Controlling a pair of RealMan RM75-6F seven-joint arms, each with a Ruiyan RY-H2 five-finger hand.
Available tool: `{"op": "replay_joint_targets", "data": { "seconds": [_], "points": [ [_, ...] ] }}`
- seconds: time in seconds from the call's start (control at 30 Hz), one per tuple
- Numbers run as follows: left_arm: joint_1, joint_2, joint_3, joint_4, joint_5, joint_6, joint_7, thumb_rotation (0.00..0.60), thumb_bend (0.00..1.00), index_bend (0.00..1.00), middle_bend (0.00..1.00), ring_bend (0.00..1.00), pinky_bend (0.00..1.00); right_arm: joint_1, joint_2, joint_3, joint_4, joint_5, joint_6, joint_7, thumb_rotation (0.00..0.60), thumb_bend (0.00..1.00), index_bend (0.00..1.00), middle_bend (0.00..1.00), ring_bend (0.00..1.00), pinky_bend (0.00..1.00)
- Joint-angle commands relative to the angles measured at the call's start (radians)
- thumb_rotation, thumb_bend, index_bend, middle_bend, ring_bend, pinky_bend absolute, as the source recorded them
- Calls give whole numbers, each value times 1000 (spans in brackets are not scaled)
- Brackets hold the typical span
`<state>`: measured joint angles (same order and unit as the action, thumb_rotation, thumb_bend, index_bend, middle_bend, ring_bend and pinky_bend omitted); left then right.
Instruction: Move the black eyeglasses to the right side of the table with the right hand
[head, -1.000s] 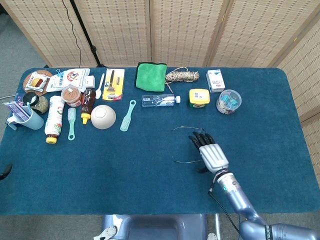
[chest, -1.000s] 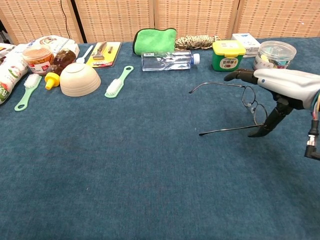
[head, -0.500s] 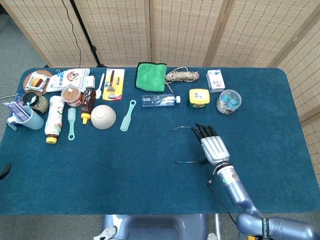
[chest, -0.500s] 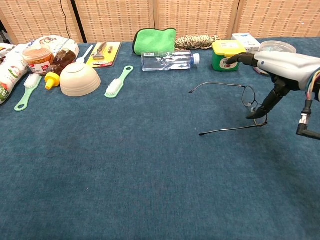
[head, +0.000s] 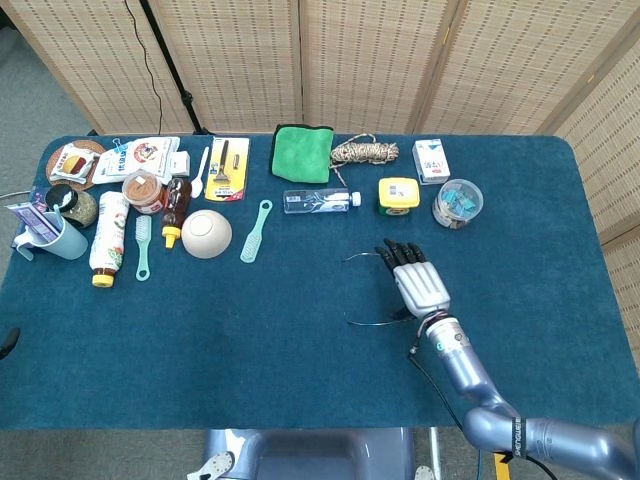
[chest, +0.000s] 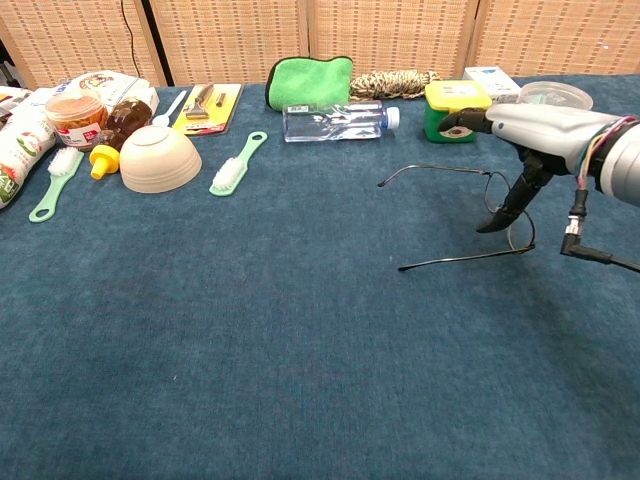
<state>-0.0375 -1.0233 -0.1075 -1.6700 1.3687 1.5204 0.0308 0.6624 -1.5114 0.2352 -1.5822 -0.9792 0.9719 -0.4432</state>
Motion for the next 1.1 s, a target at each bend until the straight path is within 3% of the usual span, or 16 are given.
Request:
{"op": "replay_joint_targets", "data": {
  "seconds": [0.03,0.5,1.1],
  "points": [
    [2,0,0,2,-3,1,-3,570,244,58,0,0,0,16,-19,-6,33,20,-14,-11,600,22,0,0,0,0],
    [3,-5,2,13,0,1,-12,571,245,58,0,0,0,34,-42,-51,96,67,-19,-57,600,22,0,0,0,0],
    [0,-9,3,4,13,6,-4,569,245,58,0,0,0,9,-2,-98,168,82,20,-100,600,22,0,0,0,0]
  ]
}}
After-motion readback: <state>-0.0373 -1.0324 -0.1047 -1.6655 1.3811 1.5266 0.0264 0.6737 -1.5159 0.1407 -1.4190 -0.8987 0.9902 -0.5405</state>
